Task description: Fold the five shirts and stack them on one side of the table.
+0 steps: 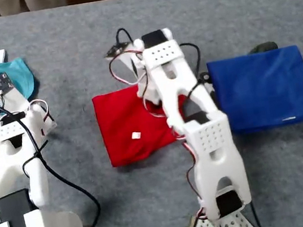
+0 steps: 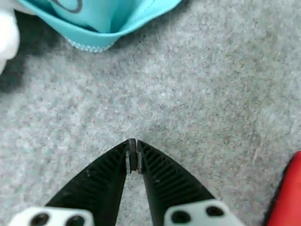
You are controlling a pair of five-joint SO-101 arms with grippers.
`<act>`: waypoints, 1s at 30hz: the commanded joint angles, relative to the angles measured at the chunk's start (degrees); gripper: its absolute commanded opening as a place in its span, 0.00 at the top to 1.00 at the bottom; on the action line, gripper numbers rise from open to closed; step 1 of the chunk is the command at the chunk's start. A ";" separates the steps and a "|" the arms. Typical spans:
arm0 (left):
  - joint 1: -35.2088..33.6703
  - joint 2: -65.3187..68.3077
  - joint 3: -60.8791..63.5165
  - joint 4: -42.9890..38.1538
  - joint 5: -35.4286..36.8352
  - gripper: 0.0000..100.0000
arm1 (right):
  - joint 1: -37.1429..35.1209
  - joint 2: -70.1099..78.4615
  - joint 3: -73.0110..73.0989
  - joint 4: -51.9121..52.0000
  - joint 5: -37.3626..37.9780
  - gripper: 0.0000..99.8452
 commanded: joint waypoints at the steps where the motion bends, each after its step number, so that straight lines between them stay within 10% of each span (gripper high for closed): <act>1: 0.44 -2.33 0.09 -0.79 0.35 0.98 | 1.27 -8.75 6.11 1.14 0.53 1.00; 14: 0.44 -2.33 0.09 -0.79 0.26 0.98 | 10.15 -27.82 28.00 -0.62 5.54 1.00; 30: 0.62 -2.33 0.09 -0.79 0.26 0.98 | -3.30 -7.87 -1.27 -6.24 -1.05 1.00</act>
